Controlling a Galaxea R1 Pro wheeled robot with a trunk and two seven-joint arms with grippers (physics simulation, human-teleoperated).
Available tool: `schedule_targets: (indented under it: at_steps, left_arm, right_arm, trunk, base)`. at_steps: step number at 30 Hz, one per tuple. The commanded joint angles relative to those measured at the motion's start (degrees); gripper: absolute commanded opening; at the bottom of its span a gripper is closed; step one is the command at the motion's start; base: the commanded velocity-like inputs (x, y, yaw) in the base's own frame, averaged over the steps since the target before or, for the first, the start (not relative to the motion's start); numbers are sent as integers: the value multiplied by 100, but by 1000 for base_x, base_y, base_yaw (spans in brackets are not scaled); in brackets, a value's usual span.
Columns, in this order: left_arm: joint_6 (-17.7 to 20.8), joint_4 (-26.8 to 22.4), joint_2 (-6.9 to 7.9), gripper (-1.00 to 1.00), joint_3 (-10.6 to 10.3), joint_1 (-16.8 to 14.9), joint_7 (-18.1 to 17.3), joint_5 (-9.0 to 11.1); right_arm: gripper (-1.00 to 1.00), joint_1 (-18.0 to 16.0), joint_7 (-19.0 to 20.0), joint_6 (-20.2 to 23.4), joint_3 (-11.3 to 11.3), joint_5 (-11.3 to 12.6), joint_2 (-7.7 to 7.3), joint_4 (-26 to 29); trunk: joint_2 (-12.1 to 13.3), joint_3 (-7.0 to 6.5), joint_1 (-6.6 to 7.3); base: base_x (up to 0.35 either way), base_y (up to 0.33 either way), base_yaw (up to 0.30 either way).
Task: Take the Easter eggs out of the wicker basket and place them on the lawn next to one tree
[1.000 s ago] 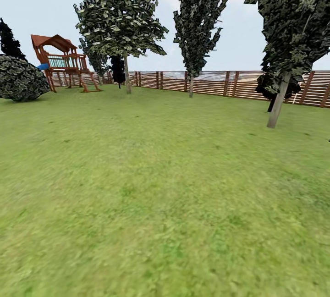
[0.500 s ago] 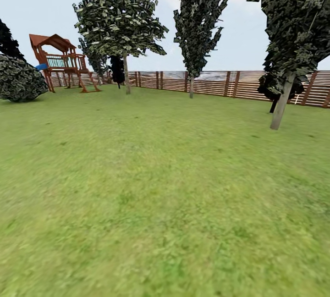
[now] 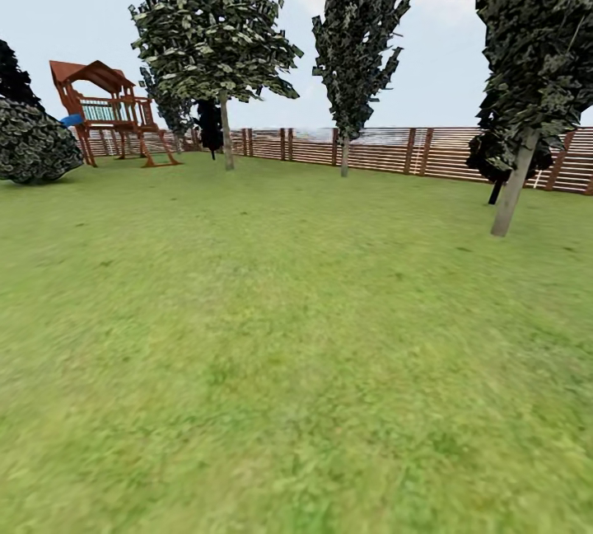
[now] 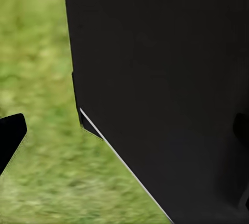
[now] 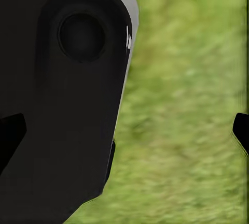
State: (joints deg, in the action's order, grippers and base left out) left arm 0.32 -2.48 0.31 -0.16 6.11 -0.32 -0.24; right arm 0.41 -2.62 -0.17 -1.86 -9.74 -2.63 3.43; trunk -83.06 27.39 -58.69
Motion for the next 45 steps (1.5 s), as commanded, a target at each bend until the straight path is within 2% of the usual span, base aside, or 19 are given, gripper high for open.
schedule_targets:
  at_steps: [1,27,45]
  left_arm:
    - [3,-14,2,100,-2,4,-3,-3]
    - [3,-8,-2,100,-2,4,-3,-4]
    - [3,-7,-4,100,-2,4,-3,-3]
  right_arm:
    - [100,3,-19,-1,-16,-36,0,9]
    - [100,3,-19,-3,-15,-30,-1,9]
    - [100,3,-19,-1,-16,-36,0,9]
  trunk:
    - [-1,3,-4]
    - [-1,3,-4]
    - [-1,3,-4]
  base:
    - [326,0,0]
    - [326,0,-111]
    - [326,0,-9]
